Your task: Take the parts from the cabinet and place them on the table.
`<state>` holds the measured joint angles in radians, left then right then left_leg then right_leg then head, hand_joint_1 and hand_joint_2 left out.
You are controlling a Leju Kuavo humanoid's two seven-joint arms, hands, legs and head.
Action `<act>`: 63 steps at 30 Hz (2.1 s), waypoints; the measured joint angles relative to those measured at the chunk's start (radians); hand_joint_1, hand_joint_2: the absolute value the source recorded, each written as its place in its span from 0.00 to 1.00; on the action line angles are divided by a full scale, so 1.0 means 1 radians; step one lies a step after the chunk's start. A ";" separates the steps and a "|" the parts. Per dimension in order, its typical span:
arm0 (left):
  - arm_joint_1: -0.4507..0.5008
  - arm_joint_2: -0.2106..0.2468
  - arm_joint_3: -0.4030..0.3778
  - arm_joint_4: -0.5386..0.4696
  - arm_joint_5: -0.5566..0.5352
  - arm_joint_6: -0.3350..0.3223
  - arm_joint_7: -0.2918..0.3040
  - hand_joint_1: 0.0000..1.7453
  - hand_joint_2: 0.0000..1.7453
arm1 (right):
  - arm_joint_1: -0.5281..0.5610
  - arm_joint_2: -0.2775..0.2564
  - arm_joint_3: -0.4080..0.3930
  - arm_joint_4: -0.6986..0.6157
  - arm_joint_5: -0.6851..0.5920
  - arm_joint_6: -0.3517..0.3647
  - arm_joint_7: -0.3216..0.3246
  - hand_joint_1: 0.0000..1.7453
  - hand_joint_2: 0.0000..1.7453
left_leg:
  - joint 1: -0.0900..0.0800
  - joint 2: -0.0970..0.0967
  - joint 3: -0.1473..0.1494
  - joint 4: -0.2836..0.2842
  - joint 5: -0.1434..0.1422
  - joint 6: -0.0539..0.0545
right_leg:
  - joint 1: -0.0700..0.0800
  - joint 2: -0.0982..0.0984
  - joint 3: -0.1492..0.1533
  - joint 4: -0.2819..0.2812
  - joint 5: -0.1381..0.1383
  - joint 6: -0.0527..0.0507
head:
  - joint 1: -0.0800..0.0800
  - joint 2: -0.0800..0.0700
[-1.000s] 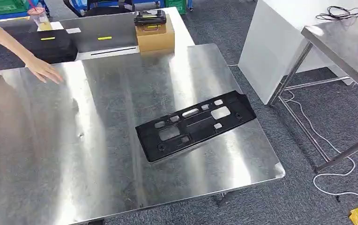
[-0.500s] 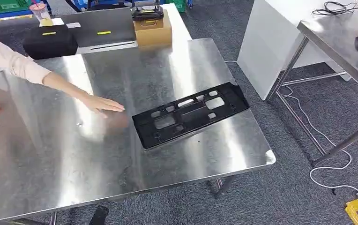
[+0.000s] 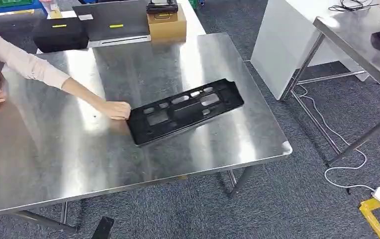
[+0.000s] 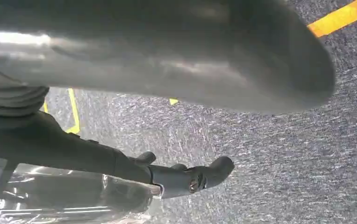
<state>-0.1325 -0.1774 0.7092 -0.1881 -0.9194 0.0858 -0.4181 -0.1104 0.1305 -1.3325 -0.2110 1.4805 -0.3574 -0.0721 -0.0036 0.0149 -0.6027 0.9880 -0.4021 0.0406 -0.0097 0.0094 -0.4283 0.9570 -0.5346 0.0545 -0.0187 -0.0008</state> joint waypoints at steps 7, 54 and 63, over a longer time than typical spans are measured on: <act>0.004 0.002 0.001 0.000 0.004 0.006 0.005 0.00 0.00 | -0.001 -0.002 0.002 0.000 0.000 0.009 0.003 0.00 0.00 | 0.013 -0.015 -0.068 0.173 -0.173 -0.036 | -0.014 -0.012 -0.077 0.003 0.058 -0.065 | -0.006 0.000; -0.001 0.001 0.003 0.000 -0.010 -0.002 0.010 0.00 0.00 | 0.002 -0.008 0.040 0.005 -0.018 0.073 0.000 0.00 1.00 | 0.027 0.005 0.082 -0.016 -0.076 0.003 | -0.018 0.003 -0.277 0.304 -0.025 -0.005 | -0.003 0.000; -0.005 -0.001 0.003 0.000 -0.010 -0.010 0.012 0.00 0.00 | 0.002 -0.015 0.040 0.005 -0.018 0.074 0.000 0.00 1.00 | 0.005 0.086 0.085 -0.012 -0.074 -0.009 | 0.012 -0.060 -0.097 0.007 0.067 -0.019 | -0.003 0.000</act>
<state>-0.1372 -0.1785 0.7122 -0.1881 -0.9297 0.0763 -0.4063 -0.1087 0.1156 -1.2924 -0.2060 1.4626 -0.2838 -0.0725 0.0009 0.1006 -0.5173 0.9760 -0.4760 0.0318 0.0018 -0.0505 -0.5255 0.9635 -0.4678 0.0359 -0.0214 -0.0008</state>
